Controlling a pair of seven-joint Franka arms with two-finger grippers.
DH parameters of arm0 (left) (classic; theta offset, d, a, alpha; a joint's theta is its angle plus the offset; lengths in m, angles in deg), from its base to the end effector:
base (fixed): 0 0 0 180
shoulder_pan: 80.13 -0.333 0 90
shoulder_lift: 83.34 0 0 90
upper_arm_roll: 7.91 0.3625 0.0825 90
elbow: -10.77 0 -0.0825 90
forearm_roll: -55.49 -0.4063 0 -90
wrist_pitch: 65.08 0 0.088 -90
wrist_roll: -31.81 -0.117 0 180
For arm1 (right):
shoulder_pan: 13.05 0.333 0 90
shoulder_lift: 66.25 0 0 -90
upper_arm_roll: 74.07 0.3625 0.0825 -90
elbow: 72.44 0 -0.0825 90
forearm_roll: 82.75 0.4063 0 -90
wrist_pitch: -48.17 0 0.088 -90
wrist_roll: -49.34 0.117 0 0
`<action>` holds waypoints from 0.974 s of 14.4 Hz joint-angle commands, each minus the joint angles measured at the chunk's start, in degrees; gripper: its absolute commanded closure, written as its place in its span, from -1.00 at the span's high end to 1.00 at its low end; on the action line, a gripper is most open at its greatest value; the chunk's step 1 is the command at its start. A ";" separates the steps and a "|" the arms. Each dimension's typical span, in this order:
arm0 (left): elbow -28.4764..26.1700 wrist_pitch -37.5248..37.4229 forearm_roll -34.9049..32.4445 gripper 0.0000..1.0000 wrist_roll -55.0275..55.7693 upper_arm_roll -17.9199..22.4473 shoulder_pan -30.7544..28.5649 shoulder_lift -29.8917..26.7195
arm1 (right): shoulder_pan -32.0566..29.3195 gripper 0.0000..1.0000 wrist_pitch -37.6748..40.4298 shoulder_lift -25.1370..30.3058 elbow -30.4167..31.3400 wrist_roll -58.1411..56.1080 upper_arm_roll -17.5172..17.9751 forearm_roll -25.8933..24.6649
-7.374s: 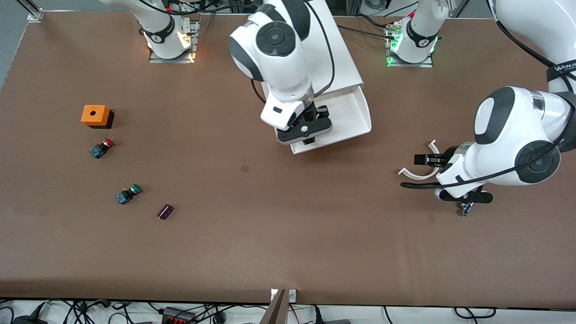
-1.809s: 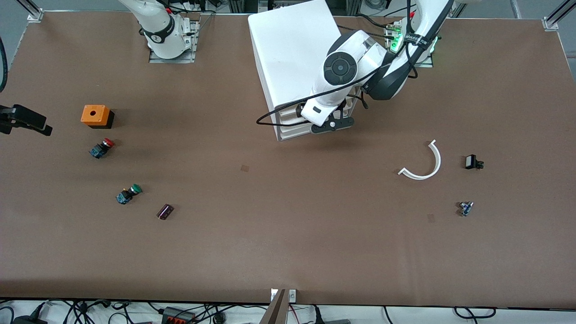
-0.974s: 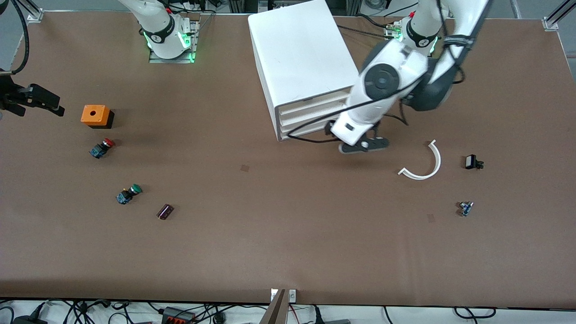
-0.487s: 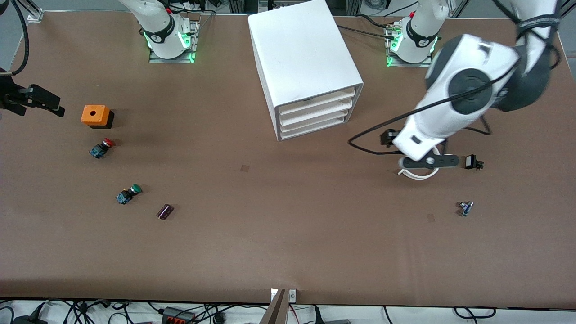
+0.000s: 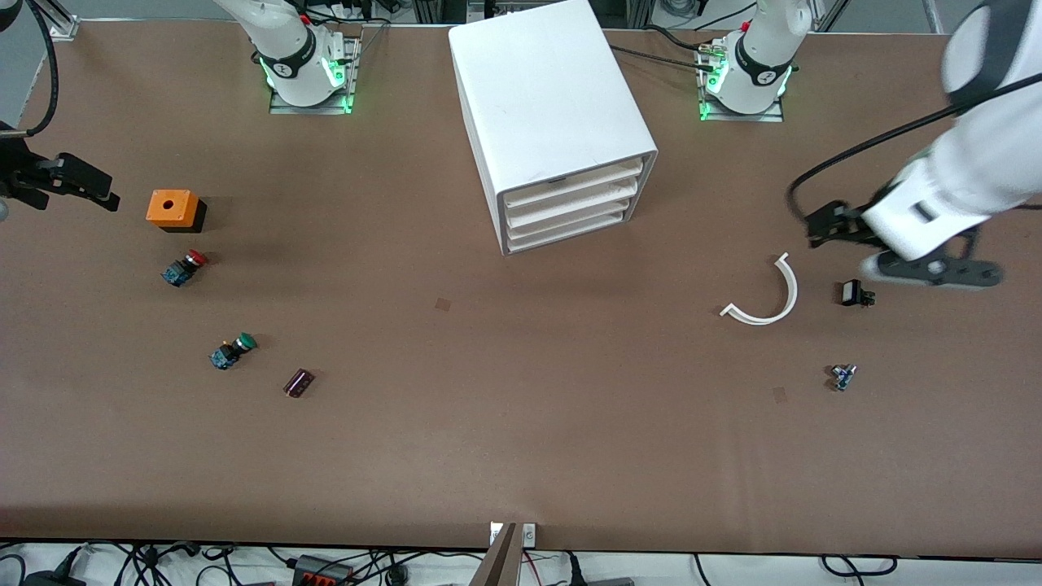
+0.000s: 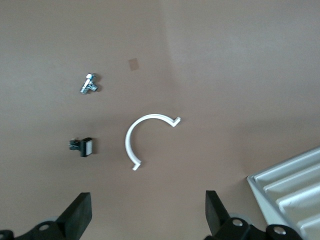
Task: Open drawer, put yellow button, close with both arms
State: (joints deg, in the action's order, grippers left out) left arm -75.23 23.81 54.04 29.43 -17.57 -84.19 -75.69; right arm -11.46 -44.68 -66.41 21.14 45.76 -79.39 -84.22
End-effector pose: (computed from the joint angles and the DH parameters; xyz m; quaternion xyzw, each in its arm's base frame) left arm 0.6162 -0.0502 0.6149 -0.9968 0.0695 0.0405 0.0026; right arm 0.5791 -0.0406 0.6328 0.9999 -0.0006 -0.0086 0.0124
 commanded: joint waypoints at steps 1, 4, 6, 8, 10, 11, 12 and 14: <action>-9.07 4.43 1.54 1.00 -7.71 6.14 3.53 -8.07 | 0.34 1.00 -0.49 1.47 1.34 0.50 0.22 -1.43; -14.01 9.63 1.01 1.00 -7.99 6.15 3.18 -11.86 | 0.25 1.00 -0.49 1.56 1.69 0.41 0.22 -1.00; -13.66 9.11 0.49 1.00 -7.99 5.71 3.18 -11.87 | 0.25 1.00 -0.58 1.39 2.22 0.33 0.13 -0.99; -12.87 8.15 0.49 1.00 -7.63 5.18 2.74 -11.60 | 0.16 1.00 -0.85 1.12 2.40 -0.28 0.13 -0.99; -12.87 8.06 0.49 1.00 -7.81 4.83 2.22 -11.51 | 0.16 1.00 -1.19 1.03 2.14 -0.55 0.13 -0.99; -12.79 8.06 0.49 1.00 -7.98 4.31 1.43 -11.43 | 0.16 1.00 -1.28 1.03 2.05 -0.55 0.13 -0.99; -12.26 8.06 0.49 1.00 -7.99 4.30 1.08 -11.17 | 0.25 1.00 -1.46 1.03 2.05 -0.55 0.13 -0.99; -11.03 7.53 0.57 1.00 -7.99 4.30 1.07 -10.29 | 0.25 1.00 -1.46 1.03 2.05 -0.55 0.13 -0.99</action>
State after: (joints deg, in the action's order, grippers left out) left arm -86.96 31.61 54.79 22.53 -12.49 -82.09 -86.02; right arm -11.35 -45.40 -66.45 22.11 45.68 -79.38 -84.50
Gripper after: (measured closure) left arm 0.000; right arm 0.000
